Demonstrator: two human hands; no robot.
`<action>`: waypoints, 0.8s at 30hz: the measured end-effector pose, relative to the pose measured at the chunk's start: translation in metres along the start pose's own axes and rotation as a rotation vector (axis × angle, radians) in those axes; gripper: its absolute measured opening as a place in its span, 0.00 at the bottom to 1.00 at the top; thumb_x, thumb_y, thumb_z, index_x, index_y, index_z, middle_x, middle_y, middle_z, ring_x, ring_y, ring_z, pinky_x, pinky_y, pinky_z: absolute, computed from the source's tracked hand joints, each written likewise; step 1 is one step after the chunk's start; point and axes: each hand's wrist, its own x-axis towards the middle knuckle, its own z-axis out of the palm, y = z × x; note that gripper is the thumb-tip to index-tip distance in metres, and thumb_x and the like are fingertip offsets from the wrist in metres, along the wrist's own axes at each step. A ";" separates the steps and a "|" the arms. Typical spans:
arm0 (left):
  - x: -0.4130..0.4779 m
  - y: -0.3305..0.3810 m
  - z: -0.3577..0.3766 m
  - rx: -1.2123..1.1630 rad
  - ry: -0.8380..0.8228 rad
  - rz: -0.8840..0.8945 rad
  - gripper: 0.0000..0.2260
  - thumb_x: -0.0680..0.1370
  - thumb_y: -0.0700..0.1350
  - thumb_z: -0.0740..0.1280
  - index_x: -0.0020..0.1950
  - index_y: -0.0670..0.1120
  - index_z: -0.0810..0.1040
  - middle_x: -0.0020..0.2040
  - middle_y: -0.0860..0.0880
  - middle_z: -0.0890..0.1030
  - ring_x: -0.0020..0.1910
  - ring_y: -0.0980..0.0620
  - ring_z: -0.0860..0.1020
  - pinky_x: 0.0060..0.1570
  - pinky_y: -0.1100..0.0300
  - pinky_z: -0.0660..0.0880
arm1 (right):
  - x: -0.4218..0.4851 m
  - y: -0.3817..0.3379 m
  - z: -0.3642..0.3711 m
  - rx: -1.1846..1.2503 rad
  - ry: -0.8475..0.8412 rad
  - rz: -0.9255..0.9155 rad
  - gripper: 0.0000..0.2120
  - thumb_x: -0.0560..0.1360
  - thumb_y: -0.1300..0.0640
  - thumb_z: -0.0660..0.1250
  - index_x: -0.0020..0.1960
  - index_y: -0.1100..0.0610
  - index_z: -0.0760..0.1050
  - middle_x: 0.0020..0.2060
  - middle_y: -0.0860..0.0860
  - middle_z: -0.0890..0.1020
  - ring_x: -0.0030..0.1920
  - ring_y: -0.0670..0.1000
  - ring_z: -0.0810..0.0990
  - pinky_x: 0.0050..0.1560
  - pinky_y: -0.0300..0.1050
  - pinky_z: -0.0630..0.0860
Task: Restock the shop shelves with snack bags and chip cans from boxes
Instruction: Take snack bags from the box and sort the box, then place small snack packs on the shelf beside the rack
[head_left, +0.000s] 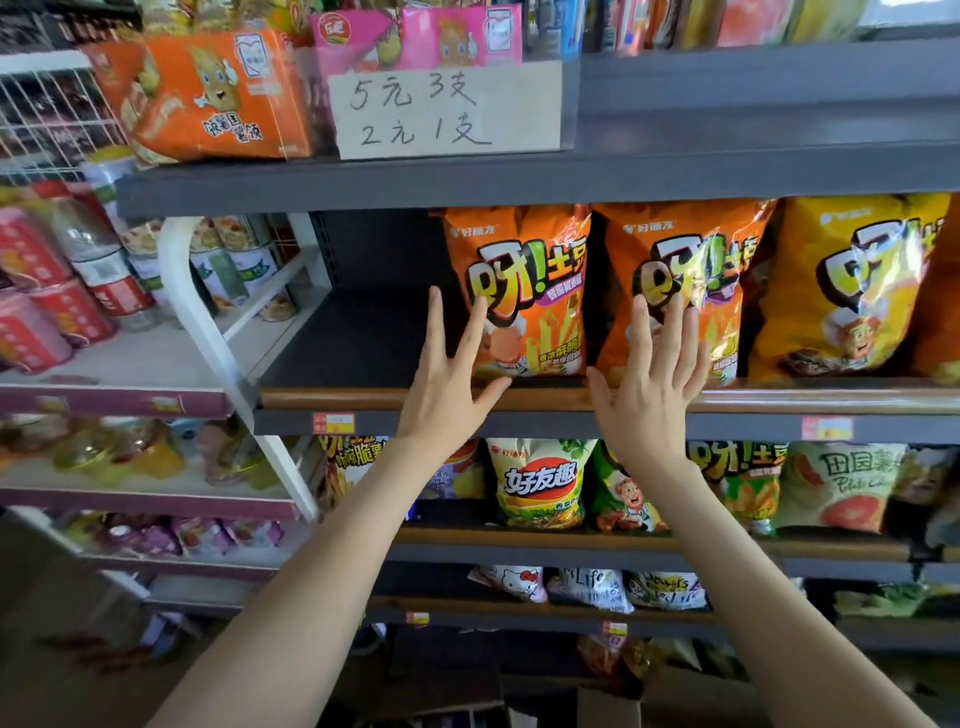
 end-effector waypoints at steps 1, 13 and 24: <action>-0.009 -0.002 -0.002 -0.002 0.019 -0.003 0.39 0.77 0.52 0.69 0.78 0.55 0.46 0.79 0.39 0.43 0.77 0.38 0.57 0.63 0.49 0.71 | -0.010 -0.009 0.000 0.059 0.001 -0.027 0.36 0.76 0.52 0.66 0.77 0.55 0.52 0.75 0.64 0.57 0.75 0.62 0.52 0.71 0.64 0.54; -0.267 -0.095 -0.050 -0.072 -0.106 -0.605 0.28 0.78 0.42 0.67 0.77 0.47 0.62 0.73 0.43 0.65 0.71 0.45 0.67 0.64 0.52 0.72 | -0.192 -0.158 0.052 0.425 -0.722 -0.175 0.23 0.78 0.53 0.61 0.69 0.64 0.67 0.57 0.60 0.75 0.57 0.60 0.71 0.59 0.56 0.71; -0.574 -0.188 -0.092 0.035 -0.288 -1.493 0.33 0.76 0.46 0.70 0.78 0.45 0.61 0.72 0.39 0.66 0.72 0.41 0.66 0.69 0.51 0.65 | -0.398 -0.292 0.138 0.332 -1.517 -0.282 0.29 0.81 0.48 0.59 0.78 0.55 0.53 0.74 0.51 0.61 0.74 0.53 0.56 0.73 0.49 0.59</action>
